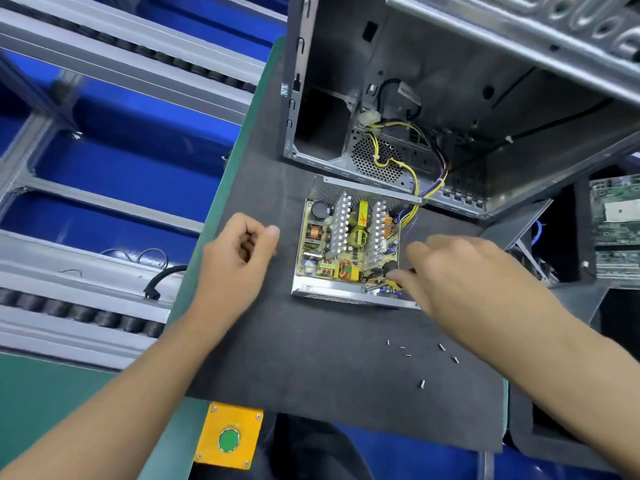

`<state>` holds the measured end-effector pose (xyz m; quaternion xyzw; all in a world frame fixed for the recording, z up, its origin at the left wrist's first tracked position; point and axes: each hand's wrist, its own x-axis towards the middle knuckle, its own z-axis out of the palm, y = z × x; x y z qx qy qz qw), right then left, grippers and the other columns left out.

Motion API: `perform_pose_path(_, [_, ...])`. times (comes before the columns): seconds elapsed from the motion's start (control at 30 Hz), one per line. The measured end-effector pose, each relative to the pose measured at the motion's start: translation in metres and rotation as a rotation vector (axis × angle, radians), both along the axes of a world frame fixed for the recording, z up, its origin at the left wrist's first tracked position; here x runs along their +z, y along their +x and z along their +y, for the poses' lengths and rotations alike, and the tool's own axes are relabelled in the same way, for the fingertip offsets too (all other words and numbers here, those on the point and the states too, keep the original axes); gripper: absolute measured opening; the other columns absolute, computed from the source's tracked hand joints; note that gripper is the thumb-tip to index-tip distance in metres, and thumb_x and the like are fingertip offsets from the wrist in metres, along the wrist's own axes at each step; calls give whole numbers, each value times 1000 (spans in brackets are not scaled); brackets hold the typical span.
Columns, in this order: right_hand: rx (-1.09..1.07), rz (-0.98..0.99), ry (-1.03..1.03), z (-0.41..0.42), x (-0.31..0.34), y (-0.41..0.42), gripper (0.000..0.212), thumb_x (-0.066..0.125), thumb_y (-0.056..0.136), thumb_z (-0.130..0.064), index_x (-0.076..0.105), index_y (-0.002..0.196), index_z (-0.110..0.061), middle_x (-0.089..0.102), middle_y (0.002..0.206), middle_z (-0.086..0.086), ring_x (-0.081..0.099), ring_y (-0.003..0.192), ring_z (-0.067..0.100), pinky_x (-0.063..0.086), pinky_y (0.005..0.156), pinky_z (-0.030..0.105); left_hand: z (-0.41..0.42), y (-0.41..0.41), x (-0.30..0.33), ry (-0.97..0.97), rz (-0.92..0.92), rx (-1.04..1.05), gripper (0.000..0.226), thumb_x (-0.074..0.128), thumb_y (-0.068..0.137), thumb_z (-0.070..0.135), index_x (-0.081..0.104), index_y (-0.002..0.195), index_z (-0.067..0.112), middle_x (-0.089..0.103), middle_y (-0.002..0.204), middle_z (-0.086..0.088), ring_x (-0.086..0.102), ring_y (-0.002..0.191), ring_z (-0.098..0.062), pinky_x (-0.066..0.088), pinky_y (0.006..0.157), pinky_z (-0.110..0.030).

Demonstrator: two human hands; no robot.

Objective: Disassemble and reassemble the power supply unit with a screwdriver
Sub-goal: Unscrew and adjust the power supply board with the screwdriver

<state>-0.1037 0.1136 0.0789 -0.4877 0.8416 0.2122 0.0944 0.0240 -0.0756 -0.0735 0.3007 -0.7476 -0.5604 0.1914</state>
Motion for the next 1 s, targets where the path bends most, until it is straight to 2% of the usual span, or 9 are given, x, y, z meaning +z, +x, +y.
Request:
perform_pose_path(0.1, [-108,32,-9,3,-2,4,42,34,93,-62,41,85,-21,58,85,1,64,81,31,38,57,34,9,5,-20,-225,-37,-71,26,55,97,38,51,79,21,55,70,9,52,67,-12,38,64,-13])
perform_pose_path(0.2, [-130,-268,-94,8,-1,0,35,70,87,-34,43,105,-22,37,105,0,46,93,26,46,81,37,9,2,-21,-273,-46,-51,26,52,98,38,50,80,20,52,70,11,50,68,-7,35,63,-12])
perform_pose_path(0.27, [-97,-245,-125,6,-1,-2,36,79,73,-6,55,97,-18,43,100,2,47,85,26,49,74,39,9,1,-19,-295,-59,-45,24,55,99,32,50,79,18,52,69,10,48,66,-8,34,62,-16])
perform_pose_path(0.33, [-15,-104,-154,5,-2,1,27,86,68,-12,61,77,-13,54,77,6,54,63,30,48,54,33,10,0,-18,-306,-77,-51,24,56,99,28,51,79,15,52,69,7,47,66,-11,35,61,-22])
perform_pose_path(0.43, [-66,20,-141,0,2,7,35,73,83,-42,58,67,-15,54,53,6,55,42,32,28,42,25,10,0,-16,-309,-93,-55,25,56,97,28,52,78,13,52,68,4,46,65,-15,35,61,-26])
perform_pose_path(0.5, [-72,-16,-113,2,-2,7,32,51,91,-56,50,92,-24,58,80,2,63,66,32,34,45,31,10,-1,-16,-313,-93,-54,25,55,97,30,51,78,14,51,67,4,45,65,-15,34,60,-26])
perform_pose_path(0.63, [-116,-348,-179,10,1,-3,17,58,93,-18,46,104,-23,36,100,-2,49,81,21,46,73,34,10,-1,-18,-329,-107,-66,26,53,97,33,50,77,16,51,67,4,46,66,-16,37,60,-30])
perform_pose_path(0.87, [-60,11,13,11,-2,4,34,19,100,-57,16,91,-24,43,82,-2,65,83,27,34,51,32,10,-1,-23,-342,-100,-67,26,53,97,35,49,77,19,51,66,5,46,66,-14,37,60,-30])
perform_pose_path(1.0, [-104,-213,-104,10,1,-1,21,63,89,-15,48,104,-17,36,101,1,48,75,22,42,65,31,9,1,-24,-344,-105,-63,26,50,97,38,47,77,22,49,67,9,45,66,-12,36,60,-30])
